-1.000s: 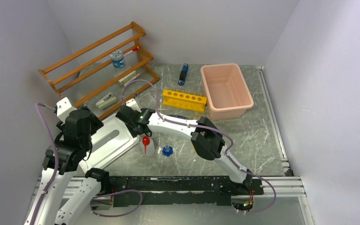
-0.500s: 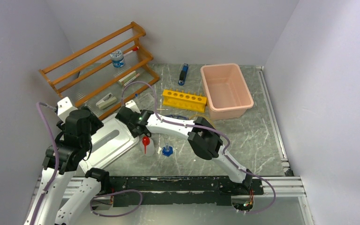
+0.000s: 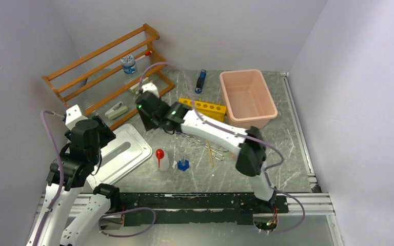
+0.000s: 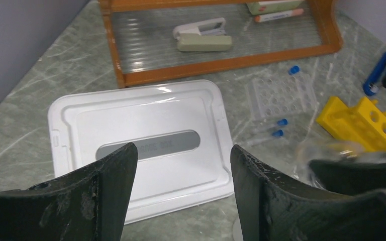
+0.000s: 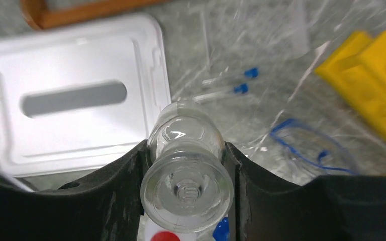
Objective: Organize the chemistry lab equipment
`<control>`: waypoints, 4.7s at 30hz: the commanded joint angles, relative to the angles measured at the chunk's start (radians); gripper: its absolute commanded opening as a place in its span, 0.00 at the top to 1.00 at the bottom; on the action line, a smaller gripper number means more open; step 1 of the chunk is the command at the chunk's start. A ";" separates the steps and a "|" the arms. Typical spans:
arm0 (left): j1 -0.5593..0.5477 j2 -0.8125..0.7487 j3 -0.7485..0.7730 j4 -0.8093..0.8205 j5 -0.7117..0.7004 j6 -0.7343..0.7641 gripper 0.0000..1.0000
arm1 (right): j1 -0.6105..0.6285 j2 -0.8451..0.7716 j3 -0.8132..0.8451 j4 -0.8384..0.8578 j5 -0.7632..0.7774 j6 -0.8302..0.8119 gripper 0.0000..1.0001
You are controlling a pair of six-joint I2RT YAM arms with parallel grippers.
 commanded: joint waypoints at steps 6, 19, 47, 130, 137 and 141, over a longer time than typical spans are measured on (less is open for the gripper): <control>-0.004 -0.032 -0.037 0.254 0.325 0.140 0.27 | -0.256 -0.306 -0.018 -0.036 -0.004 -0.055 0.69; -0.005 0.124 -0.043 0.468 0.588 0.245 0.27 | -0.786 -0.327 -0.098 -0.051 -0.045 -0.119 0.69; -0.005 0.495 0.058 0.729 0.699 0.283 0.27 | -0.921 0.141 -0.028 0.087 -0.246 -0.287 0.66; -0.047 0.402 0.483 0.455 0.107 0.359 0.21 | 0.175 -0.166 -0.268 -0.110 -0.037 0.026 0.11; -0.047 0.401 0.466 0.452 0.143 0.330 0.22 | 0.175 -0.126 -0.292 -0.063 -0.079 0.026 0.25; -0.047 0.405 0.456 0.466 0.206 0.308 0.23 | 0.175 -0.097 -0.286 -0.056 -0.072 0.027 0.31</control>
